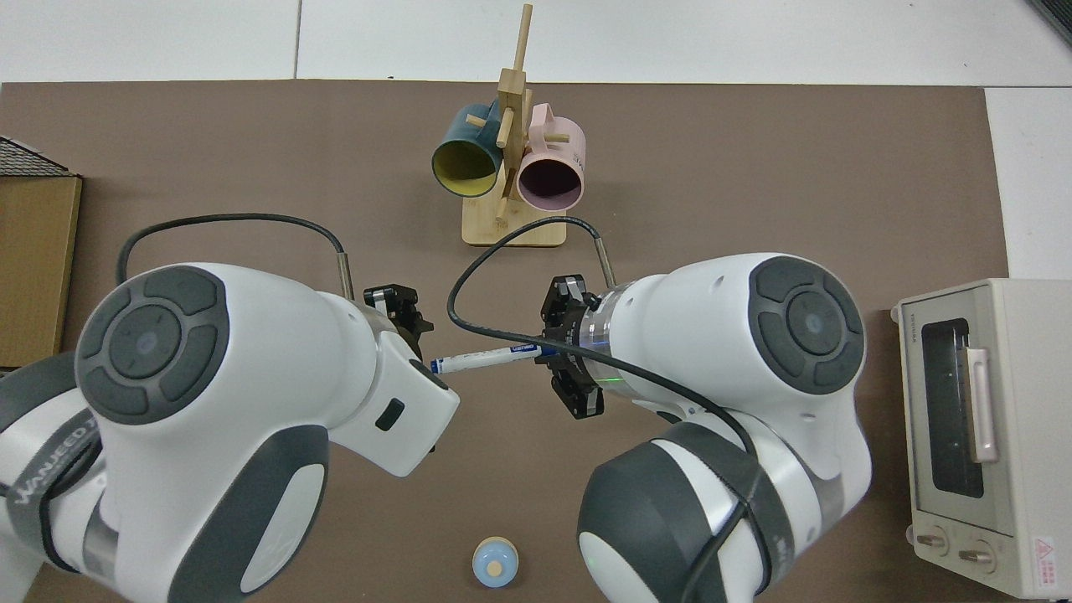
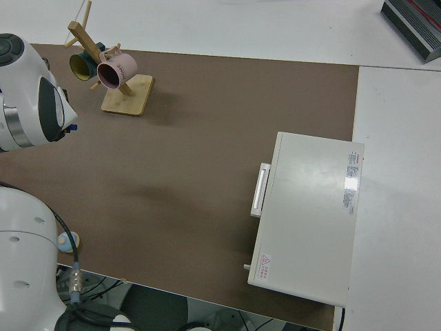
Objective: Put markers into pen holder
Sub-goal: 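Grasp the marker's capped end with the left gripper from the right gripper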
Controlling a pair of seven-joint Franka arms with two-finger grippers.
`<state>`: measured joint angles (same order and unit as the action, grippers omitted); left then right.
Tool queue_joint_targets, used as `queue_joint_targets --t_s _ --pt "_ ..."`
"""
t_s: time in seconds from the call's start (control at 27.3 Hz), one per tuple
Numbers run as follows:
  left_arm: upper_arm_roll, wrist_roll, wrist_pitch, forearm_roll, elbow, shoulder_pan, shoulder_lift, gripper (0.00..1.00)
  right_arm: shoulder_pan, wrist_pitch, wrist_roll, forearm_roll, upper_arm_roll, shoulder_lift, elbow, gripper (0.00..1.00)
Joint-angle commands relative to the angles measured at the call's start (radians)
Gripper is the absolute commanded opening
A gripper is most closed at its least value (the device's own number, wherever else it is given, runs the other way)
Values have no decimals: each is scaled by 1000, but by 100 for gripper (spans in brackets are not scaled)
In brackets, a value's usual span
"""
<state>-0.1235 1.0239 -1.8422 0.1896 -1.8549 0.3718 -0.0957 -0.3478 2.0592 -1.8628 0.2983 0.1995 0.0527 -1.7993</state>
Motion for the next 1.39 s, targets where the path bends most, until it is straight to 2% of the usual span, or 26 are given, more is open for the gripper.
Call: queue_joint_targets --t_s 0.0,0.15,0.37,0.62,0.7,0.84,0.88,1.13,1.17,1.21,1.24,1.35 --pt "-1 -45 -31 13 -37 22 -24 78 -3 9 -24 19 1 13 18 0" --pt "-2 -45 -31 13 -37 22 -24 77 -3 9 -22 36 3 13 18 0" --pt "-2 -45 -31 13 -37 22 -24 59 -3 10 -18 51 5 13 17 0" --pt "-2 -45 -31 11 -37 22 -24 49 -7 10 -13 76 5 15 17 0" --pt "-1 -45 -31 11 -37 22 -24 39 -19 16 -13 76 3 15 17 0" --pt "-1 -45 -31 8 -35 22 -24 7 -20 32 -12 76 5 15 15 0" --pt "-1 -45 -29 7 -37 22 -24 1 -20 32 -12 78 5 15 15 0" --pt "-1 -44 -25 -1 -35 22 -24 0 -22 32 -10 74 5 15 15 0" --pt "-1 -44 -25 -1 -37 22 -24 0 -22 32 -10 76 5 15 15 7" --pt "-1 -44 -23 -1 -37 22 -25 0 -20 32 -9 74 5 15 15 46" --pt "-1 -44 -23 -2 -37 22 -25 0 -20 32 -6 65 5 15 15 99" --pt "-1 -42 -22 -2 -37 21 -25 0 -19 22 26 65 3 13 15 100"
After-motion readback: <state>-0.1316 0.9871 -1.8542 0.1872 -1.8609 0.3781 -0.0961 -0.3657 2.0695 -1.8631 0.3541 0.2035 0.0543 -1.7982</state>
